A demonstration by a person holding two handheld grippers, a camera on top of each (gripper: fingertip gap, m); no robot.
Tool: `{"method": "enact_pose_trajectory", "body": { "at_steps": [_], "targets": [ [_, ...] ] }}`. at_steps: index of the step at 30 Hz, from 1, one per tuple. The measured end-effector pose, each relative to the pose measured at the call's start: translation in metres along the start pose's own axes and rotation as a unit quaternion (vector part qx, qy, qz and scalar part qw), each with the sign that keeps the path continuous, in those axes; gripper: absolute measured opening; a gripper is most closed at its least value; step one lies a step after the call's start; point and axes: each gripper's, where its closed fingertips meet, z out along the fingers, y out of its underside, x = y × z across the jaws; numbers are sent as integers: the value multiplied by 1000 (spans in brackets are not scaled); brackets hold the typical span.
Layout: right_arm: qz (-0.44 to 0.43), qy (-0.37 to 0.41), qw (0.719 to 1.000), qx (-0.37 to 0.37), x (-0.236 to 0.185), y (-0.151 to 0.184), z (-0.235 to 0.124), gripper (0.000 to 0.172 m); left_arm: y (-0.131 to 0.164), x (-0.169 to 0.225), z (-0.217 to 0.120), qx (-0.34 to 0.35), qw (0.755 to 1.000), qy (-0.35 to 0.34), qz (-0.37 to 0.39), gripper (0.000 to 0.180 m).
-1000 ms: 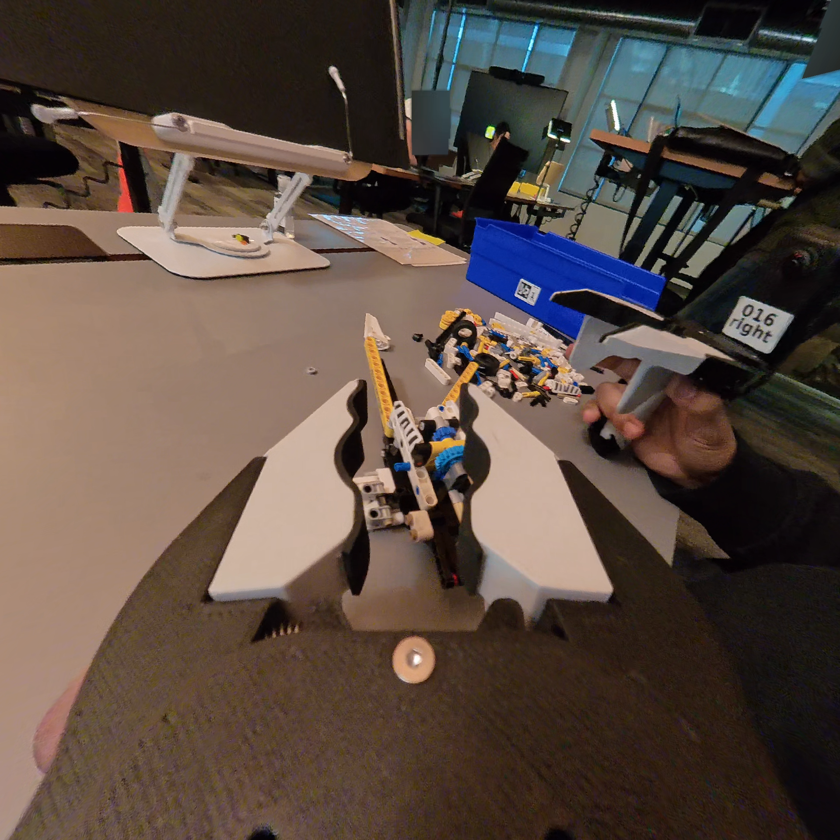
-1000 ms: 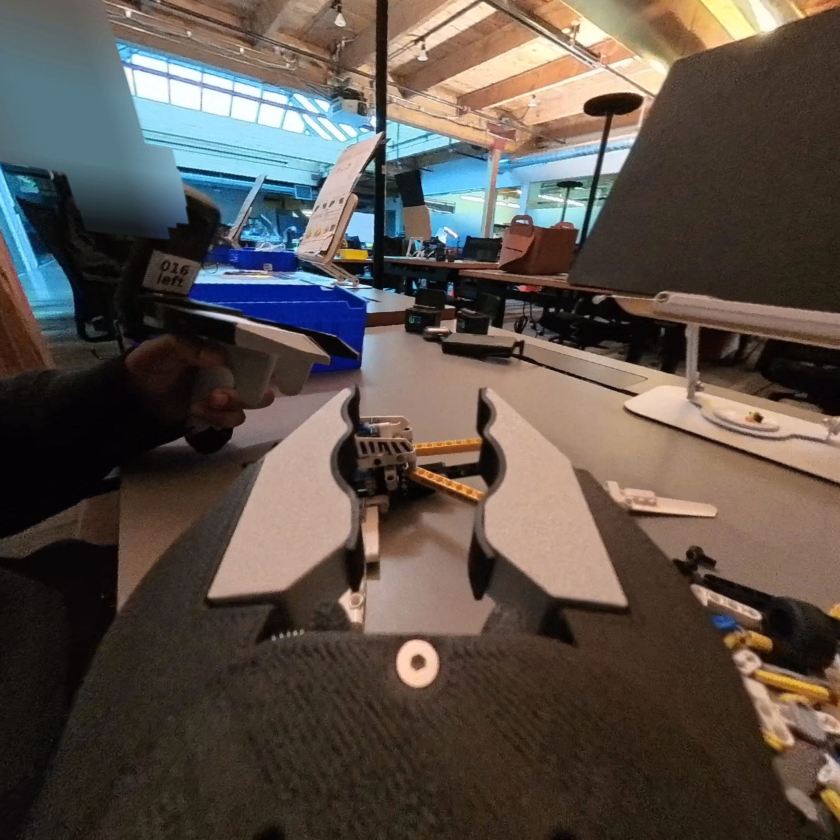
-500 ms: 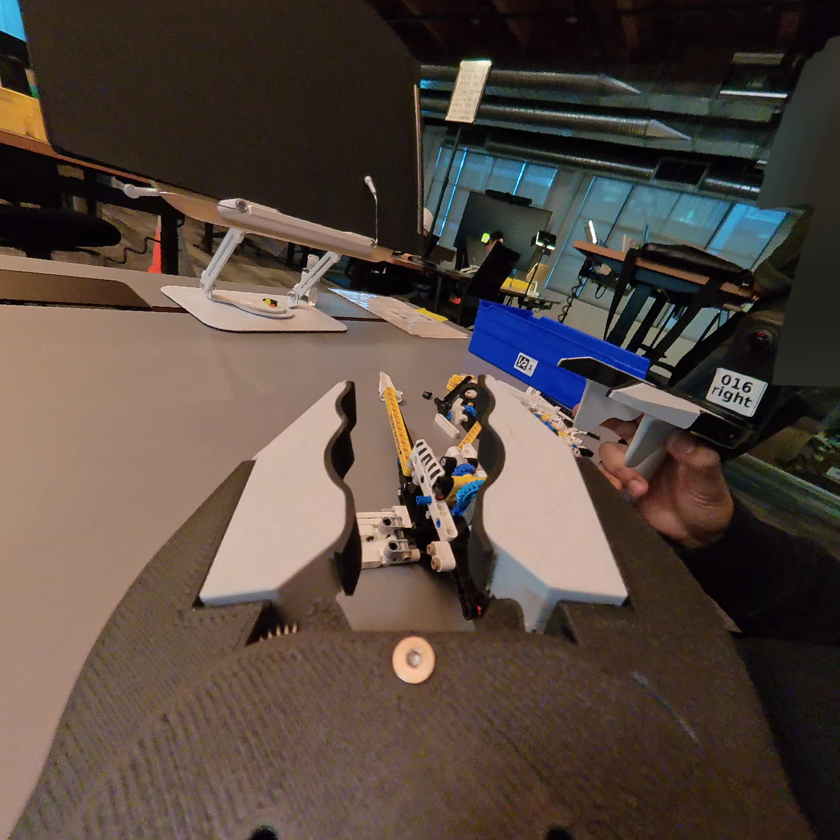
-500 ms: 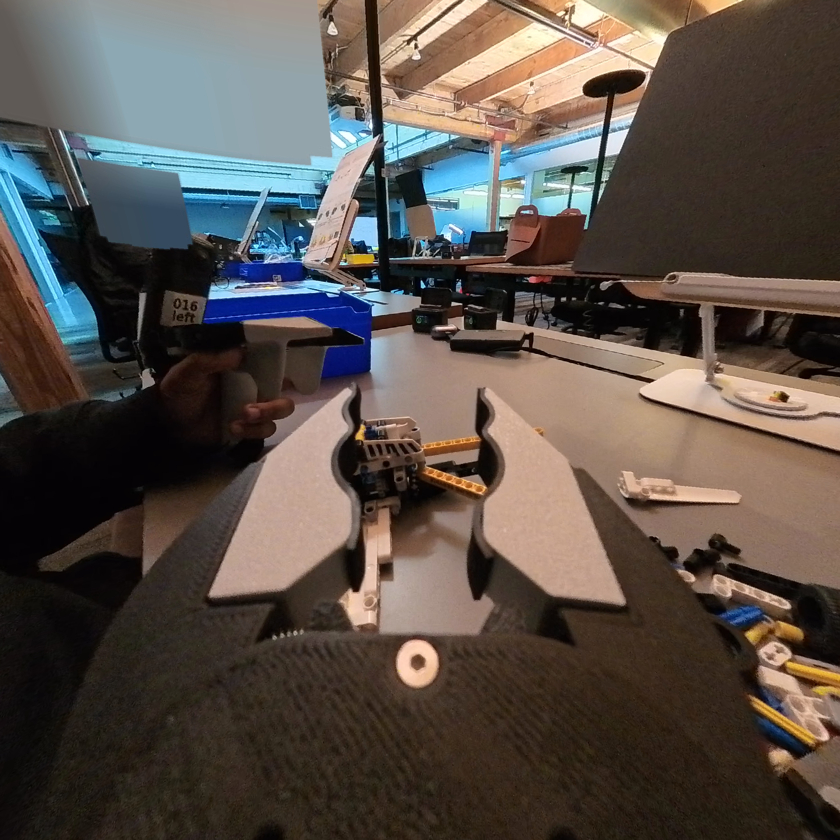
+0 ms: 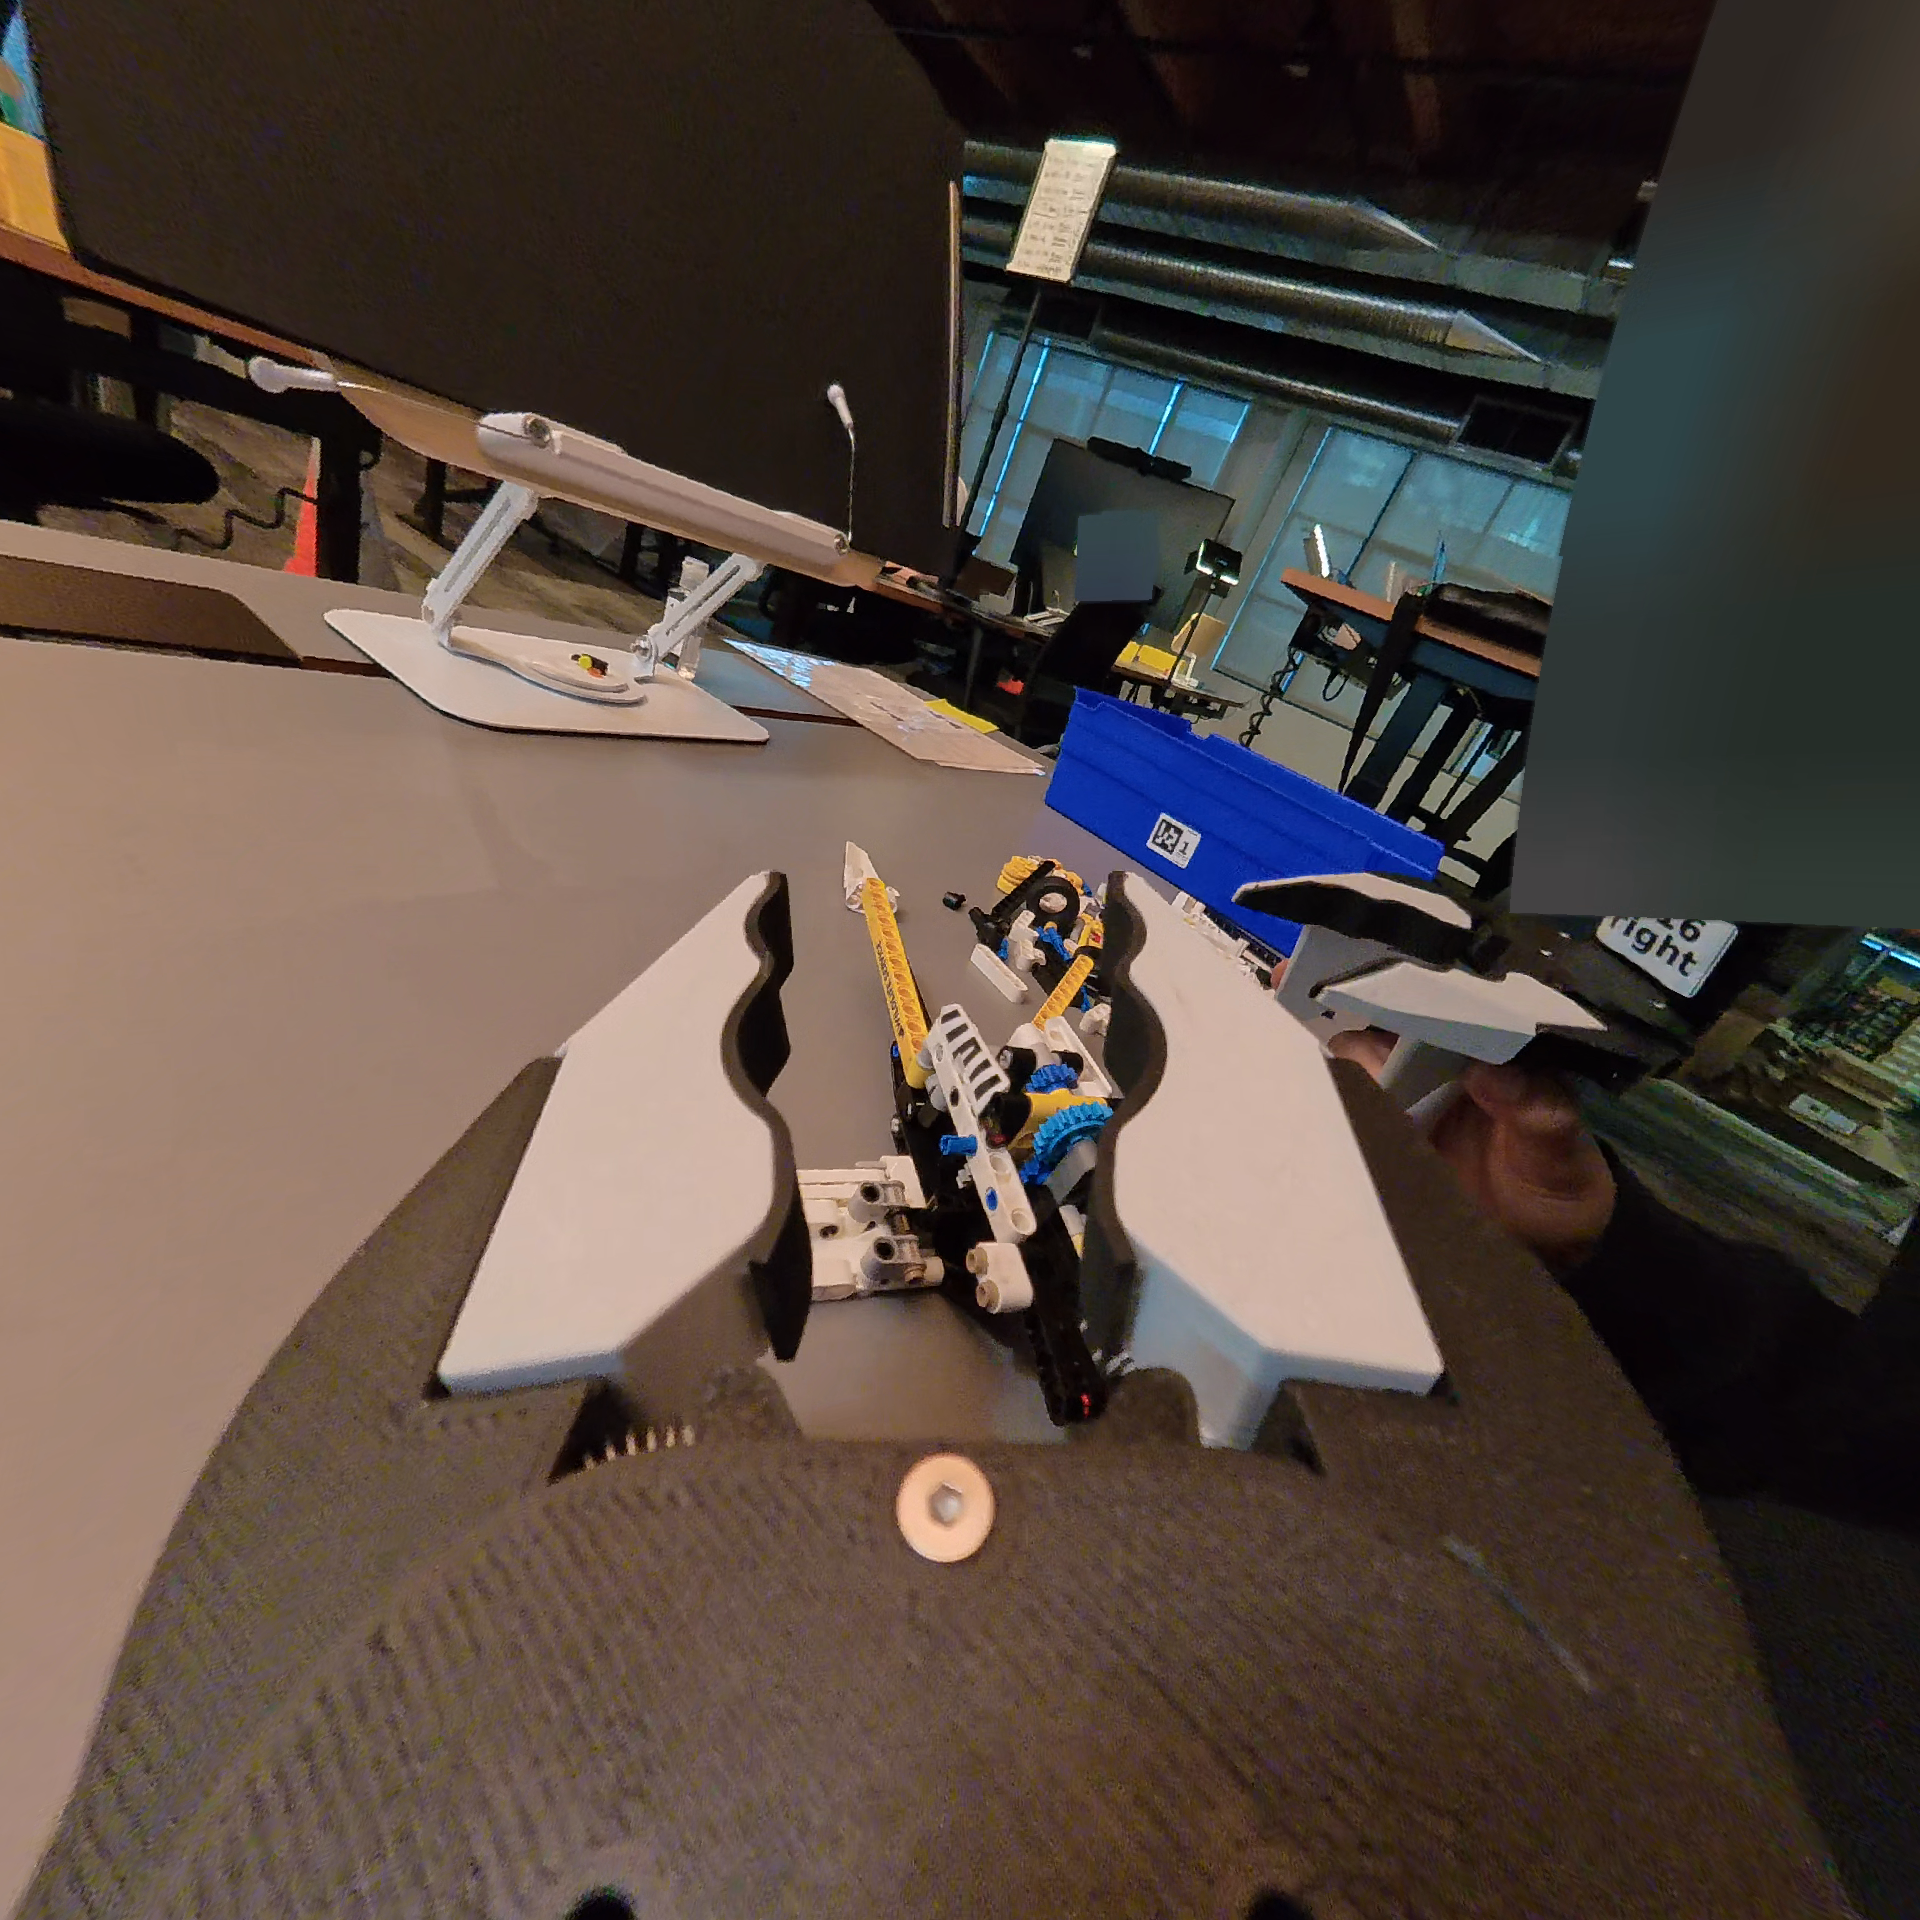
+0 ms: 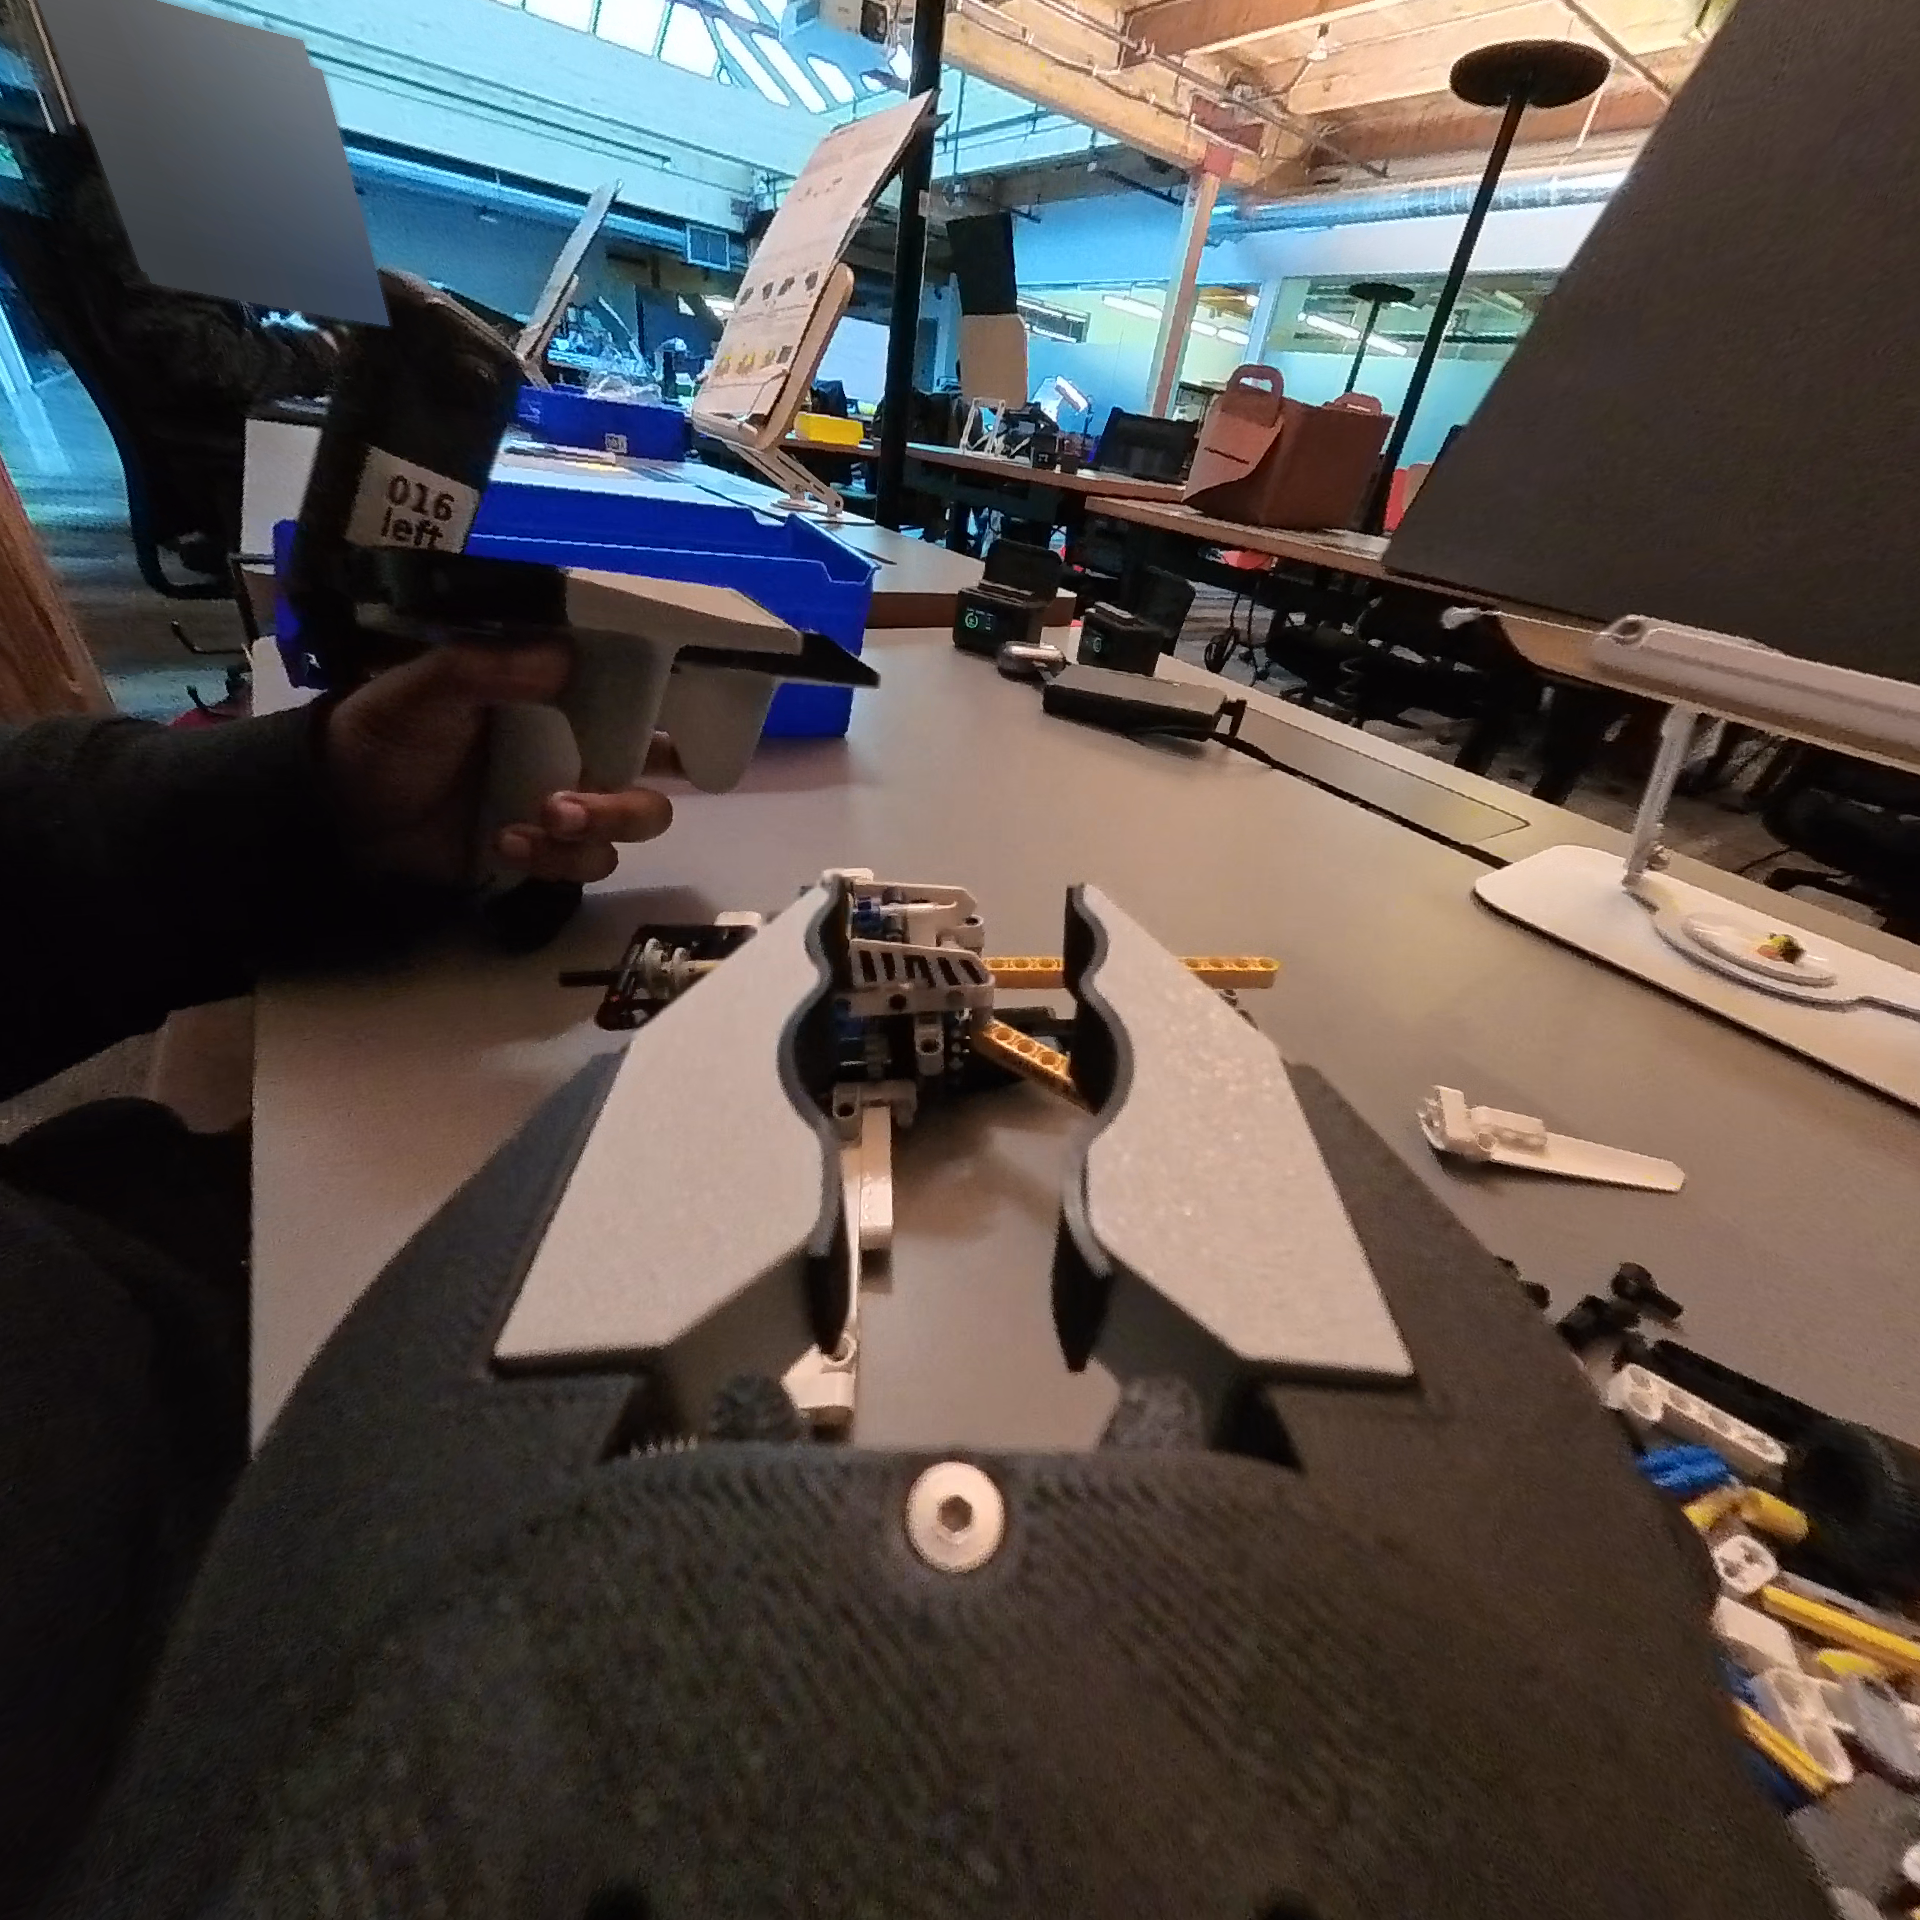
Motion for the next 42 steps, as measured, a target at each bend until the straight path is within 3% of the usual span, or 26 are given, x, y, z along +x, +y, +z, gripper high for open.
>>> {"method": "enact_pose_trajectory", "body": {
  "at_steps": [12, 16, 30, 34, 39, 42],
  "targets": [
    [18, -1, 1000, -9, 6, 2, 4, 40, -1, -4, 0, 3, 1000, 2, -20, 56],
    [4, 28, 1000, 14, 14, -3, 3, 62, -1, -4, 0, 2, 1000, 5, -24, 55],
    [-1, 25, 1000, 5, 12, -1, 5, 56, 1, -1, 0, -2, 999, 19, -39, 48],
    [-7, 8, 1000, 10, 6, -2, 4, 42, 8, 1, -1, -29, 997, 35, -68, 46],
    [-6, -17, 1000, 24, 4, -5, 3, 48, 5, 1, -8, -15, 999, 11, -44, 46],
    [-34, -29, 999, -7, 5, 3, 7, 59, 5, 1, -13, -13, 999, 4, -45, 46]
  ]
}}
